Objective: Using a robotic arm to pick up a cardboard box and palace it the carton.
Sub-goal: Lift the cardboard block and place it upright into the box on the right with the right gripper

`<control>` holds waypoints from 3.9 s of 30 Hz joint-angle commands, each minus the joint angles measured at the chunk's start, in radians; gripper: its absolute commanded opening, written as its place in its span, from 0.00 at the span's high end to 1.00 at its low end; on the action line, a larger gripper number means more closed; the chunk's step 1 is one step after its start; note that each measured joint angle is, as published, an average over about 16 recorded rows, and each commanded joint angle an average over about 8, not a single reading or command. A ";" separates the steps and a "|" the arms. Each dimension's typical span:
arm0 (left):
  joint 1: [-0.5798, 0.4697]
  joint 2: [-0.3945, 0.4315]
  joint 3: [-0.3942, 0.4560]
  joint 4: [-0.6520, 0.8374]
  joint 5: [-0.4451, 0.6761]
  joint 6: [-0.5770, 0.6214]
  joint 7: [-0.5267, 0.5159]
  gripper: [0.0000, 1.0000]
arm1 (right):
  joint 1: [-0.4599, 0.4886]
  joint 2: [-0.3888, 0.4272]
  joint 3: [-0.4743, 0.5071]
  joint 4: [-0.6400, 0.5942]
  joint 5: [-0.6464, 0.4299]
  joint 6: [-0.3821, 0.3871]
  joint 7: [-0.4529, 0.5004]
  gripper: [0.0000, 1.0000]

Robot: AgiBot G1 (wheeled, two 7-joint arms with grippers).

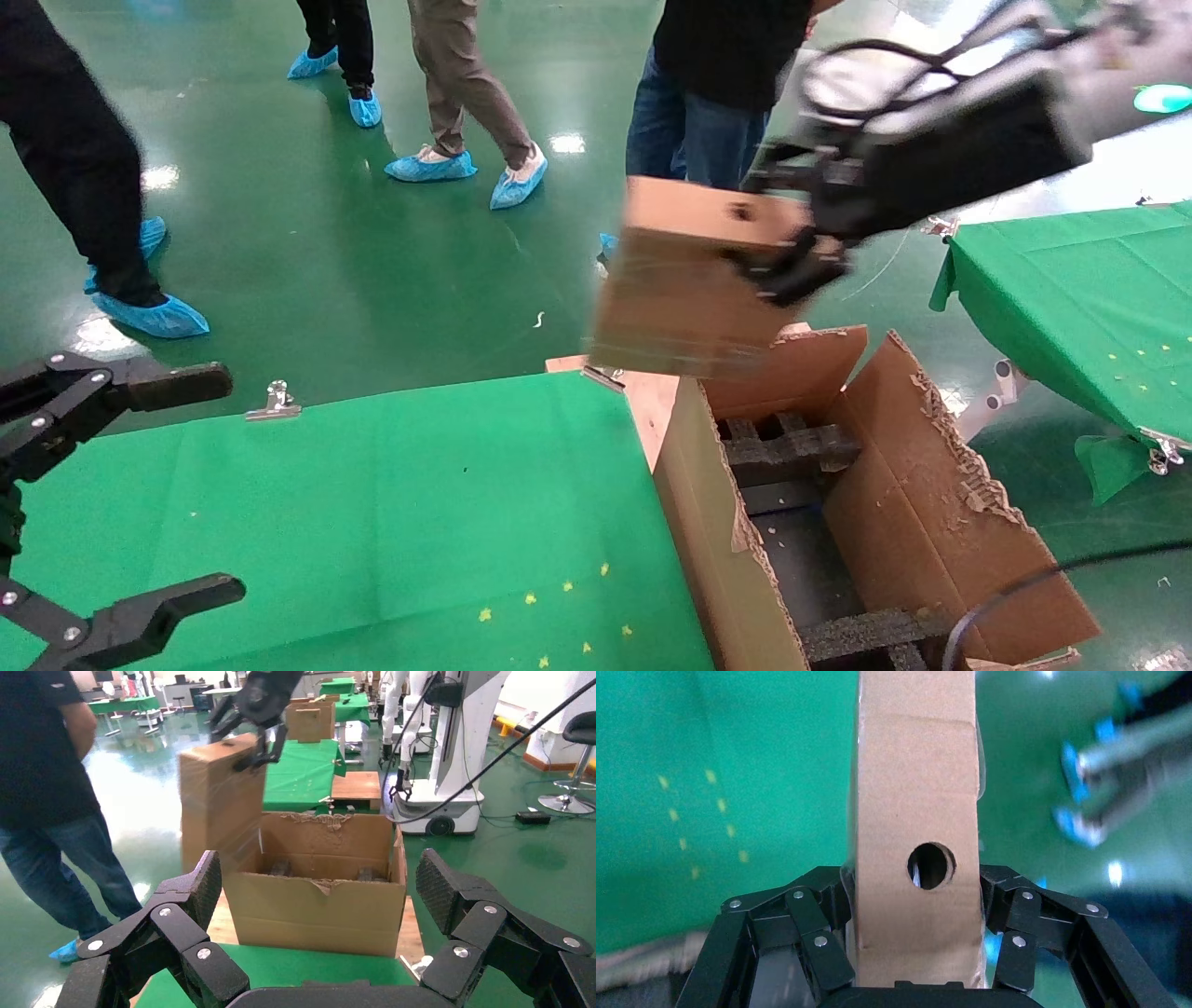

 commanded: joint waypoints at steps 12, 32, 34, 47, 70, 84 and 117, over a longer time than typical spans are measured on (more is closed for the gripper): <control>0.000 0.000 0.000 0.000 0.000 0.000 0.000 0.00 | 0.058 0.279 -0.125 0.128 -0.022 0.002 0.100 1.00; 0.000 0.000 0.001 0.000 -0.001 -0.001 0.001 0.00 | 0.038 0.340 -0.206 0.227 -0.008 0.009 0.156 1.00; 0.000 0.000 0.001 0.000 -0.001 -0.001 0.001 0.00 | 0.036 0.341 -0.206 0.225 -0.009 0.012 0.157 1.00; 0.000 0.000 0.001 0.001 -0.001 -0.001 0.001 0.00 | -0.086 0.441 -0.254 0.417 -0.053 0.219 0.520 1.00; -0.001 -0.001 0.002 0.001 -0.002 -0.001 0.001 0.00 | -0.229 0.435 -0.366 0.672 -0.418 0.398 1.556 1.00; -0.001 -0.001 0.003 0.001 -0.002 -0.001 0.002 0.00 | -0.297 0.361 -0.411 0.677 -0.569 0.435 1.798 1.00; -0.001 -0.001 0.004 0.001 -0.003 -0.002 0.002 0.00 | -0.519 0.262 -0.497 0.661 -0.756 0.634 2.022 1.00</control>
